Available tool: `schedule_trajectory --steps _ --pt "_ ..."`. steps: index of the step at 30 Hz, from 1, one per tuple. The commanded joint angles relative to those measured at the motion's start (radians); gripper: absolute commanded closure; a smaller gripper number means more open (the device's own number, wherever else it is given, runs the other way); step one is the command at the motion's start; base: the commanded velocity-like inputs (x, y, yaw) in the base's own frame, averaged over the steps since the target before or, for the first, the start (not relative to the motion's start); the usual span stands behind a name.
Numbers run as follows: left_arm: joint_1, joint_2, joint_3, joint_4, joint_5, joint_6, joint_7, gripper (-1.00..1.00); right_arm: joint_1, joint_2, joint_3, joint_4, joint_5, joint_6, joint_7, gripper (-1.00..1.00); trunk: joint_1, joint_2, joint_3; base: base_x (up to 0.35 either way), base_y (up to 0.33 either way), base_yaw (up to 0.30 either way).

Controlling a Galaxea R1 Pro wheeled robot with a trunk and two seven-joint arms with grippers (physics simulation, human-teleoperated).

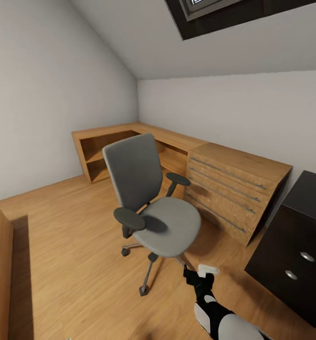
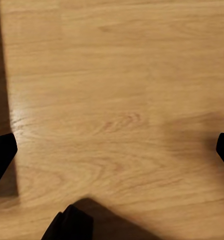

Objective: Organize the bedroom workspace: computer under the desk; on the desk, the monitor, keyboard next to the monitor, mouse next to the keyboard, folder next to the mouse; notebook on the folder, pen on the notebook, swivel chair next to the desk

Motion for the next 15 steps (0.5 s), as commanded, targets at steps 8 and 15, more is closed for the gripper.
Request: schedule_trajectory --steps 8,15 --pt "-0.001 -0.002 0.005 -0.002 0.01 0.008 -0.006 -1.0 -0.014 0.0 -0.005 -0.005 -0.123 0.006 0.098 -1.0 0.031 -0.057 -0.026 0.0 0.0 0.0" --pt "-0.001 -0.004 0.005 -0.002 0.01 0.007 -0.006 -1.0 -0.015 0.0 -0.004 0.001 -0.128 0.0 0.185 -1.0 0.058 -0.106 -0.048 0.0 0.0 0.0"
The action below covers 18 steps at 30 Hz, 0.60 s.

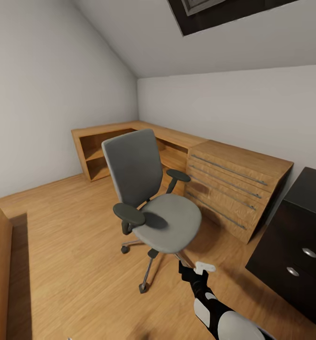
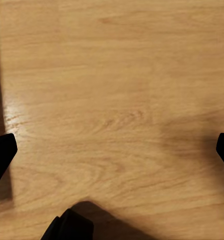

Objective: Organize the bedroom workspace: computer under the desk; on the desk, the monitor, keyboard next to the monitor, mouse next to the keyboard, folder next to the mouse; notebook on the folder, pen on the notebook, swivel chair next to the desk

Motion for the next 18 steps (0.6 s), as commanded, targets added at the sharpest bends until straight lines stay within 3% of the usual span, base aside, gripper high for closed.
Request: schedule_trajectory --steps 1,18 --pt "-0.001 -0.001 0.007 -0.002 0.009 0.008 -0.006 -1.0 0.0 0.0 -0.009 0.0 0.006 -0.003 0.018 -1.0 0.004 -0.008 -0.004 0.0 0.0 0.0" --pt "-0.001 -0.004 0.009 -0.002 0.009 0.008 -0.006 -1.0 -0.001 0.0 -0.006 -0.001 0.012 -0.006 0.036 -1.0 0.069 -0.127 -0.057 0.0 0.0 0.0"
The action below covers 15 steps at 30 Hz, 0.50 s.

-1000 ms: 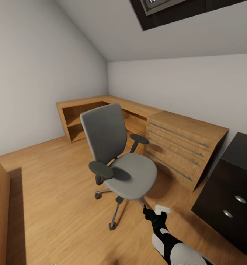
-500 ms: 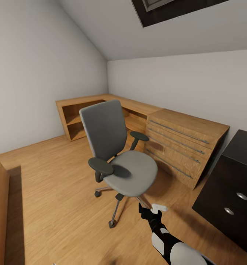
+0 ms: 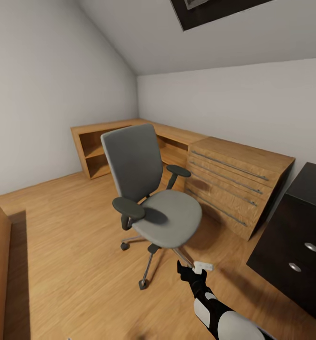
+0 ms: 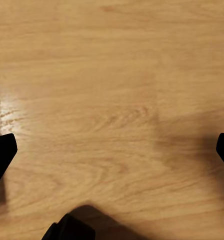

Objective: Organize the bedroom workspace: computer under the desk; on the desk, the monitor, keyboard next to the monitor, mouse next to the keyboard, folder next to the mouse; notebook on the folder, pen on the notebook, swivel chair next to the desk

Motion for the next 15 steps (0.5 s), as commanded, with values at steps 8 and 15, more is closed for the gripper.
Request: schedule_trajectory --steps 8,15 --pt "-0.001 -0.002 0.001 -0.002 0.009 0.008 -0.003 -1.0 0.0 0.0 -0.003 0.002 0.029 -0.091 0.002 -1.0 0.031 -0.057 -0.026 0.0 0.0 0.0" --pt "-0.001 0.0 -0.094 -0.068 0.004 0.015 0.008 -1.0 -0.001 0.0 0.002 0.003 0.169 -0.115 -0.043 -1.0 0.057 -0.106 -0.048 0.0 0.0 0.0"
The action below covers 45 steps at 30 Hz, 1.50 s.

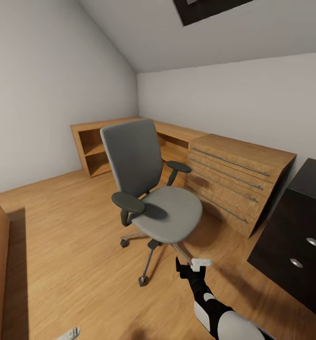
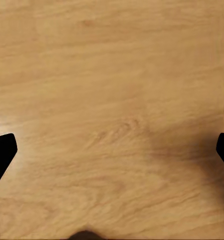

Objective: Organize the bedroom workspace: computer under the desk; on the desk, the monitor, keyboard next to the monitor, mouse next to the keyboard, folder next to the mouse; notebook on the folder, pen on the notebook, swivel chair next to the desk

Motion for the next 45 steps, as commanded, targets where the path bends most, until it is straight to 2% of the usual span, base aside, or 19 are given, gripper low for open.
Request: schedule_trajectory --steps 1,6,9,12,16,20,26,45 --pt "0.0 -0.002 -0.015 -0.021 0.008 0.009 -0.003 -1.0 -0.001 0.0 -0.008 0.0 0.023 -0.003 -0.007 -1.0 0.004 -0.008 -0.004 0.0 0.0 0.0" --pt "-0.013 -0.004 -0.094 -0.136 0.009 0.022 0.02 -1.0 0.0 0.0 -0.008 -0.002 0.056 -0.009 -0.02 -1.0 0.023 -0.043 -0.02 0.0 0.0 0.0" --pt "-0.023 -0.006 -0.143 -0.219 0.01 0.08 0.03 -1.0 0.0 0.0 -0.009 -0.005 0.06 -0.01 -0.025 -1.0 0.034 -0.064 -0.029 0.0 0.0 0.0" --pt "-0.026 -0.008 -0.162 -0.251 0.014 0.112 0.025 -1.0 0.0 0.0 -0.009 -0.007 0.063 -0.023 -0.028 -1.0 0.038 -0.071 -0.032 0.0 0.0 0.0" --pt "-0.028 -0.007 -0.169 -0.183 0.022 0.11 0.012 -1.0 0.0 0.0 -0.01 -0.004 0.065 -0.095 -0.056 -1.0 0.038 -0.071 -0.032 0.0 0.0 0.0" --pt "-0.028 -0.005 -0.169 -0.142 0.025 0.057 0.009 -1.0 0.0 0.0 -0.01 -0.002 0.066 -0.123 -0.08 -1.0 0.038 -0.071 -0.032 0.0 0.0 0.0" --pt "-0.028 -0.005 -0.171 -0.128 0.025 0.013 0.008 -1.0 0.0 0.0 -0.01 -0.002 0.065 -0.131 -0.086 -1.0 0.038 -0.071 -0.032 0.137 0.0 0.0" --pt "-0.028 -0.006 -0.172 -0.125 0.024 0.005 0.009 -1.0 0.0 0.0 -0.01 -0.002 0.061 -0.13 -0.091 -1.0 0.038 -0.071 -0.032 0.142 0.0 0.0"
